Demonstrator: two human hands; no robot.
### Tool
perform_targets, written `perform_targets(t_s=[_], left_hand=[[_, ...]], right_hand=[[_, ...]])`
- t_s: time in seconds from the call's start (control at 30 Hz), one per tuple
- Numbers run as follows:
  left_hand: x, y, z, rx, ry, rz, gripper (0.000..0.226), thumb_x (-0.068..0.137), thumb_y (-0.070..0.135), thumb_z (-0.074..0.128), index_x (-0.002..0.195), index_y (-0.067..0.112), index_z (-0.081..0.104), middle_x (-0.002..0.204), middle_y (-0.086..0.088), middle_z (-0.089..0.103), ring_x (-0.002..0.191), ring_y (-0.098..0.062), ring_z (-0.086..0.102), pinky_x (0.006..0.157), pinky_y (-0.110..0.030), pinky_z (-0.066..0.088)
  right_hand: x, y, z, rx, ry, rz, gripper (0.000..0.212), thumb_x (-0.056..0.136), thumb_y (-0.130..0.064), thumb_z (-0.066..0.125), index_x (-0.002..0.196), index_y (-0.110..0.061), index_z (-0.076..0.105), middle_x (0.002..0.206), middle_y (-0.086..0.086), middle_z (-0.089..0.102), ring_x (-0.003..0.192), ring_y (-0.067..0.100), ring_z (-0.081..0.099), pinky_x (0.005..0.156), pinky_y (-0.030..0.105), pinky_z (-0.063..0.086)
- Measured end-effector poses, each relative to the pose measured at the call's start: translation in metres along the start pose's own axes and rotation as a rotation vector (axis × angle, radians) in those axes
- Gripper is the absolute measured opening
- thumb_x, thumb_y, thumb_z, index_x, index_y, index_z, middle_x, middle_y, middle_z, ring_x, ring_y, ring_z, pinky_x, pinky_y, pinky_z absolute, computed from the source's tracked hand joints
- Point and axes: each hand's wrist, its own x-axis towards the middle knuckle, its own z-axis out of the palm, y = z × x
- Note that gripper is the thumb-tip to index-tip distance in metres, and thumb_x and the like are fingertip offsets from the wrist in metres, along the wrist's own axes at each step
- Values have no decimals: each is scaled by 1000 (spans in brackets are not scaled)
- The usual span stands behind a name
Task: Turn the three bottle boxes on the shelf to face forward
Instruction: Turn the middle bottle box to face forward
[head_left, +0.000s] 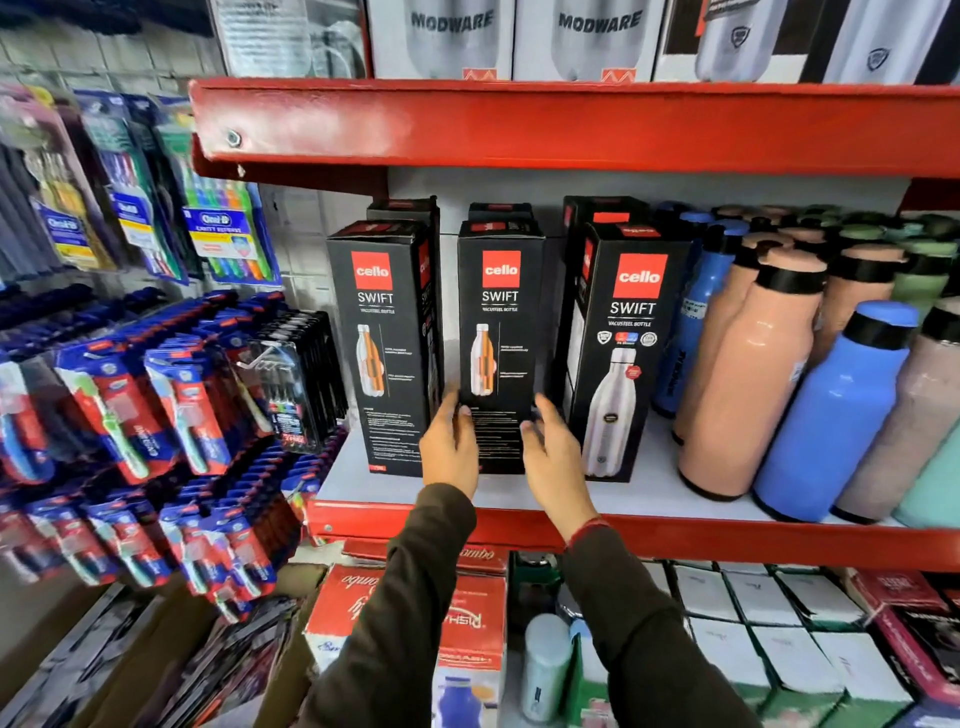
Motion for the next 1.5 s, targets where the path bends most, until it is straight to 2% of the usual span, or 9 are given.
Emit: perform_targets(t_s=[0.13, 0.2, 0.3, 0.4, 0.67, 1.0, 1.17, 1.33, 1.5], left_hand=[[7, -7, -6, 19, -7, 20, 38, 101, 20, 46, 138, 12, 53, 131, -10, 65, 116, -13, 59, 88, -5, 34], [8, -9, -8, 33, -16, 36, 38, 101, 20, 47, 138, 13, 53, 130, -7, 65, 118, -14, 60, 92, -9, 37], [8, -9, -10, -18, -37, 54, 38, 100, 20, 50, 137, 18, 54, 122, 6, 66, 104, 14, 58, 89, 0, 39], [8, -6, -10, -123, -44, 61, 37, 99, 19, 52, 135, 19, 56, 115, 19, 61, 96, 31, 53, 84, 7, 37], [-1, 12, -11, -537, -37, -96, 31, 104, 28, 39, 117, 27, 67, 115, 9, 71, 117, -8, 64, 101, -30, 51], [-11, 3, -13, -530, 3, -87, 34, 103, 28, 42, 115, 20, 72, 116, 5, 74, 116, -13, 66, 100, -35, 51], [-5, -3, -8, -261, -23, 30, 41, 102, 17, 41, 142, 20, 48, 143, 4, 53, 134, -4, 46, 105, -3, 32], [4, -16, -8, -138, -26, 6, 45, 101, 6, 39, 145, 12, 42, 145, -4, 51, 132, -9, 45, 97, 5, 27], [2, -24, -14, -113, 11, 39, 39, 95, 5, 52, 134, 12, 55, 123, 0, 65, 117, -14, 60, 101, -20, 43]], right_hand=[[-1, 3, 7, 14, 30, -6, 47, 101, -11, 48, 146, -17, 42, 125, -6, 55, 111, 3, 53, 88, 2, 35], [-1, 4, 7, 25, 34, 5, 47, 100, -11, 48, 146, -18, 42, 129, -4, 56, 119, 7, 53, 96, 9, 39], [-3, 2, 6, 64, 37, 0, 50, 99, -7, 50, 147, -20, 41, 141, 0, 55, 130, 15, 53, 112, 34, 41], [-3, 1, 1, 74, 40, -1, 57, 96, -6, 55, 149, -22, 39, 141, 2, 56, 130, 17, 54, 111, 41, 44], [-6, -6, 0, 8, 54, -43, 88, 70, -27, 86, 144, -26, 39, 128, -5, 64, 119, 10, 61, 102, 37, 52], [-6, -12, 12, -78, 208, -83, 93, 59, -38, 89, 137, -23, 42, 126, -3, 63, 118, 13, 59, 100, 35, 52], [-4, -13, 9, -30, 183, -82, 92, 54, -44, 81, 135, -28, 43, 123, -7, 64, 115, 8, 60, 99, 29, 52], [-4, -8, 7, 24, 85, -48, 97, 57, -39, 76, 143, -33, 31, 136, -7, 55, 127, 8, 53, 108, 33, 46], [-2, -6, 4, -20, -10, -47, 107, 65, -43, 66, 155, -32, 10, 159, -6, 30, 146, 7, 28, 120, 33, 27]])
